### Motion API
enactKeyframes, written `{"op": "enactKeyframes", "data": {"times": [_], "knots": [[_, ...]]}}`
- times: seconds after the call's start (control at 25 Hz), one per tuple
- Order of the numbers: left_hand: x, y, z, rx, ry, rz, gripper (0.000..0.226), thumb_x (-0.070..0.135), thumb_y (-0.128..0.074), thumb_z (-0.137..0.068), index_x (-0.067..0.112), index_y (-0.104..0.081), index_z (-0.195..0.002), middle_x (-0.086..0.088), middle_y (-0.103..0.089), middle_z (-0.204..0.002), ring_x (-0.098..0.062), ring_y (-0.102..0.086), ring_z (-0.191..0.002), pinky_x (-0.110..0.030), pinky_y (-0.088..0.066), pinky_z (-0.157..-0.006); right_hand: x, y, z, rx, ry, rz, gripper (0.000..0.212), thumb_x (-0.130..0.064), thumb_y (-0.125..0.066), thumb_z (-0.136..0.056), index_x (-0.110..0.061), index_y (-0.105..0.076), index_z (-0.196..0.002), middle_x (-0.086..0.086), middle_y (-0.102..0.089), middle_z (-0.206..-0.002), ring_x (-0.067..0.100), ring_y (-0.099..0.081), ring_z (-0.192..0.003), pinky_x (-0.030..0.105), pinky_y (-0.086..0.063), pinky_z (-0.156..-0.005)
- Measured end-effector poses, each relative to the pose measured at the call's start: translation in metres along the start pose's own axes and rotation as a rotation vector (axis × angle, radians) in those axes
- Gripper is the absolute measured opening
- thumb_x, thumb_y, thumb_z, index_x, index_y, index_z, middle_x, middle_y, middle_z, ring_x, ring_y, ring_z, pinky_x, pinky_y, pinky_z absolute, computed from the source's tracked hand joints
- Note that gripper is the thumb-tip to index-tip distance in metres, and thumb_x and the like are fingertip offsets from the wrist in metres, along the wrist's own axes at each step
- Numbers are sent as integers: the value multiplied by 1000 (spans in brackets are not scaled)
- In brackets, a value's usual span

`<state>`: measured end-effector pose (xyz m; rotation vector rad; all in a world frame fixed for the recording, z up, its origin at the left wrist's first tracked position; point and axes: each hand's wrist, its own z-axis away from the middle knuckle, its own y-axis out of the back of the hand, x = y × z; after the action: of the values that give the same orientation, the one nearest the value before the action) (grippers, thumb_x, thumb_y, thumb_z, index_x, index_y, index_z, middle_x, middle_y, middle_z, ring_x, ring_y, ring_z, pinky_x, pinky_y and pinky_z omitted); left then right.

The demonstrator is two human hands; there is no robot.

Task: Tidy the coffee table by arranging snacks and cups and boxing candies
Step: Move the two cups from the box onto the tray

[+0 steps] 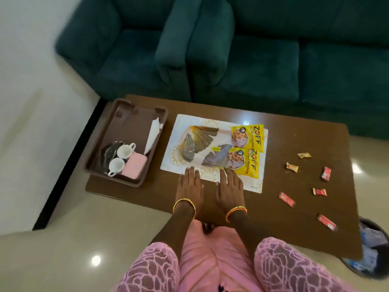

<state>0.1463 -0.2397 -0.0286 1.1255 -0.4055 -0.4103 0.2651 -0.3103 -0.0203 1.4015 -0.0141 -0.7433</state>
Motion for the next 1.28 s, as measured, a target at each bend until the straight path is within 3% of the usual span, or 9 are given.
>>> {"op": "enactKeyframes", "data": {"times": [0.12,0.28,0.56,0.72,0.88,1.0,1.08,1.28], "knots": [[-29,5,0,31,152,78,58,33,-26,-96,8,-12,-147,-13,-11,-158,-26,-5,-147,-43,-8,-118,-18,-9,-22,-80,101,20,45,-13,-59,-82,1,-53,-124,26,-55,-130,42,-51,-122,55,-43,-97],[-81,10,9,104,382,189,56,33,-27,-95,9,-18,-145,-12,-18,-157,-28,-13,-145,-42,-13,-118,-58,-26,-48,-182,269,115,47,-19,-42,-92,-5,-39,-136,20,-38,-145,36,-35,-134,49,-34,-107],[-203,13,2,113,626,370,52,28,-33,-94,6,-28,-140,-13,-29,-151,-30,-24,-140,-43,-21,-116,-174,-72,-103,-236,326,104,39,-16,-43,-88,-5,-50,-124,18,-50,-131,34,-46,-121,45,-41,-100],[-273,16,-12,71,724,513,45,27,-38,-94,10,-34,-136,-17,-36,-141,-35,-40,-127,-47,-39,-101,-238,-105,-135,-346,278,108,32,-15,-43,-89,-4,-54,-117,15,-52,-125,31,-48,-113,40,-46,-92],[-320,11,-30,-54,762,710,37,29,-39,-95,13,-44,-128,-19,-45,-123,-40,-55,-103,-45,-47,-83,-285,-132,-174,-406,137,30,33,-14,-45,-92,-6,-55,-124,15,-52,-129,32,-48,-119,42,-46,-98],[-341,1,-45,-119,760,795,34,30,-38,-96,12,-48,-123,-20,-52,-120,-39,-56,-103,-41,-46,-84,-310,-152,-204,-387,20,-31,36,-13,-50,-90,-6,-53,-125,18,-51,-127,37,-48,-117,43,-44,-99],[-347,-4,-51,-160,755,840,34,33,-39,-96,11,-51,-118,-20,-58,-116,-38,-57,-103,-39,-46,-84,-319,-163,-218,-457,-10,-1,39,-14,-54,-89,-7,-51,-127,18,-48,-130,37,-47,-118,43,-43,-100],[-350,-9,-64,-246,774,989,41,43,-42,-93,4,-53,-101,-21,-64,-101,-37,-59,-95,-42,-50,-81,-321,-180,-235,-502,-73,74,35,-21,-53,-91,-10,-56,-124,18,-56,-123,34,-53,-113,48,-49,-95]]}}
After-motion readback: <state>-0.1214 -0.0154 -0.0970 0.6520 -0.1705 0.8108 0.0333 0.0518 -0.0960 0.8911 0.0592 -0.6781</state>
